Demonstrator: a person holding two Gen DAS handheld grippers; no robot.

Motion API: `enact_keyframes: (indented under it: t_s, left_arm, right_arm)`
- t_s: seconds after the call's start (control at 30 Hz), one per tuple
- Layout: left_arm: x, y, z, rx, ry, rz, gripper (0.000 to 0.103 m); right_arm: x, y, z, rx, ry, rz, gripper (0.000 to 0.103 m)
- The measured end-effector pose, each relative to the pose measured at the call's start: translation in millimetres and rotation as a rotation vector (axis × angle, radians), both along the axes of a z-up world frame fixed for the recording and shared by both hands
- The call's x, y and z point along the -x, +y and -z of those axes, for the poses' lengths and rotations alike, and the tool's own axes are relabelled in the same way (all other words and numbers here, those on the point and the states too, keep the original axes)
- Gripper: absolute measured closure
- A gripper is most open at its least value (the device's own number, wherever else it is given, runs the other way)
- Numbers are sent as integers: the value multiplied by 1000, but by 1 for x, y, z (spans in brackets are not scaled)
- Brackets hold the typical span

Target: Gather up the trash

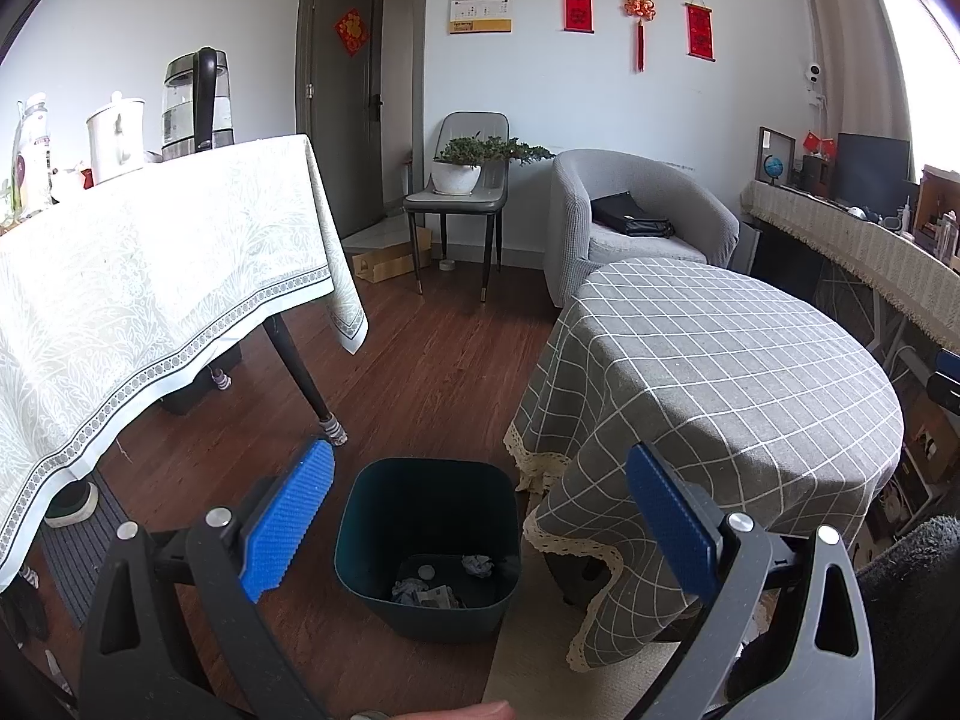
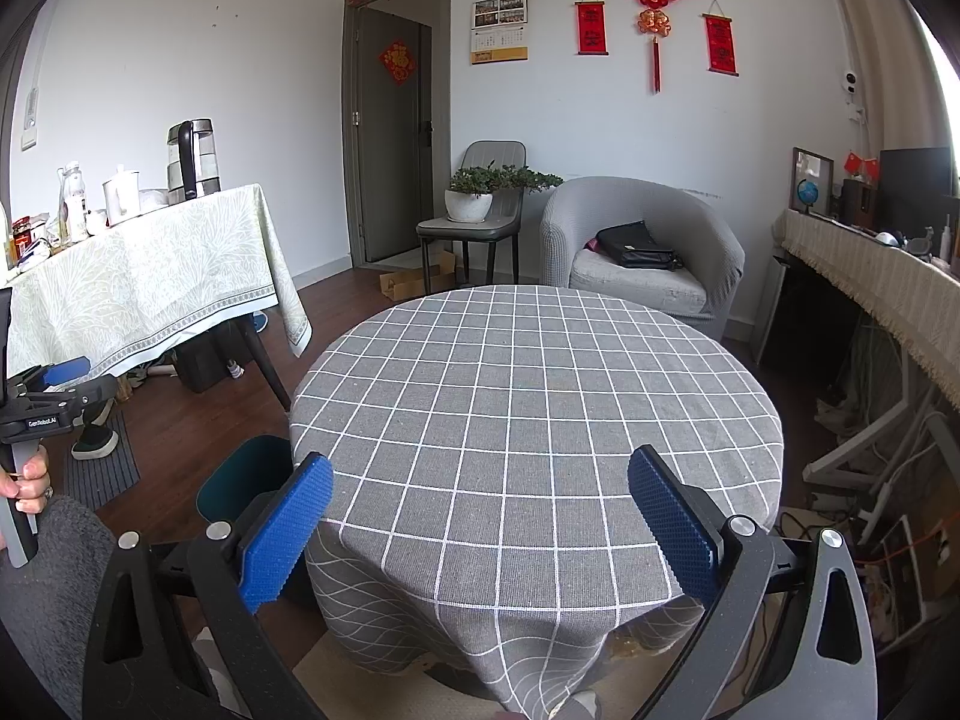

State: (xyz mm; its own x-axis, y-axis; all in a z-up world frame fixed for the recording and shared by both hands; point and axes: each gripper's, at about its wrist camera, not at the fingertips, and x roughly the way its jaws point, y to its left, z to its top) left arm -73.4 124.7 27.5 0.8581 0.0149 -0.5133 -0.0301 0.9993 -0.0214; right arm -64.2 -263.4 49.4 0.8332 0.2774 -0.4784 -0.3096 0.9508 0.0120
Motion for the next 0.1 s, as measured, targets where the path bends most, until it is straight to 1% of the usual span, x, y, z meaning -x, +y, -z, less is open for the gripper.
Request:
enact_keyframes:
  t_s: [0.1]
  left_arm:
    - [0,2,0,1,3,-2,3]
  right_arm:
    - [0,0,0,0,0,0,3]
